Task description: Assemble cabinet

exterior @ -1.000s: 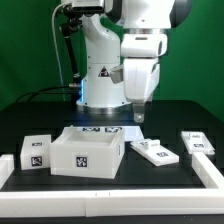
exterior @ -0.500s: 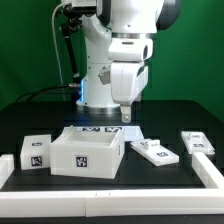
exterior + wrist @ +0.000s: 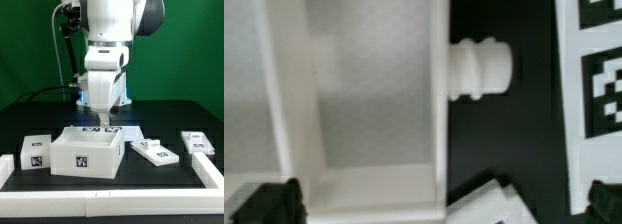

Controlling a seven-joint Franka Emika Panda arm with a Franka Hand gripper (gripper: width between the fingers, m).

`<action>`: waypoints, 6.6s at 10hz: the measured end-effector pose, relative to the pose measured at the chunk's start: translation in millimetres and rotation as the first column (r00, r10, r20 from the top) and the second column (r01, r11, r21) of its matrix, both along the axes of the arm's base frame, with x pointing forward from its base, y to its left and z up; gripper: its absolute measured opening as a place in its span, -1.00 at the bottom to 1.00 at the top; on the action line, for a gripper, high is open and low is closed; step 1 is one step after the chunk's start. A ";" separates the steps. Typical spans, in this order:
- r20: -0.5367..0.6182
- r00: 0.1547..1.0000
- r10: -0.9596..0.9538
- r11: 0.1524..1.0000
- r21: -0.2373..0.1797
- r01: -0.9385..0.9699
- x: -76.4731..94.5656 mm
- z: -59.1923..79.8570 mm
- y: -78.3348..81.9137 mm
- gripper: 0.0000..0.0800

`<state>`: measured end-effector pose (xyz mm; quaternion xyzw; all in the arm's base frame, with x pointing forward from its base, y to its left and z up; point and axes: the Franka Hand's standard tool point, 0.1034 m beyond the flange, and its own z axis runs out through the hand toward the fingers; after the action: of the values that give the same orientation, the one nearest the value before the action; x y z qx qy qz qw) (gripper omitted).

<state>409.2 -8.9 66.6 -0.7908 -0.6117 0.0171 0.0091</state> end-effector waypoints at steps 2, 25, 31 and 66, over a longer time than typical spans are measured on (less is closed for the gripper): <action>0.000 1.000 -0.007 1.000 0.003 0.007 -3.6 -4.6 -1.8 1.00; -0.014 0.998 0.059 0.998 0.027 -0.059 10.9 -42.4 3.7 -0.90; 0.046 0.985 0.168 0.985 0.018 -0.169 67.4 -44.2 19.2 -0.91; 0.047 0.991 0.123 0.990 0.058 -0.126 41.6 -5.6 178.2 0.99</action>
Offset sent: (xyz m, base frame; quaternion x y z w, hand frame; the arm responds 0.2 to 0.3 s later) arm 0.0054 0.0051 -0.0182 -0.0160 0.0219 0.0016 0.9996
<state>450.8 169.2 61.0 -0.7506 -0.6602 -0.0180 0.0189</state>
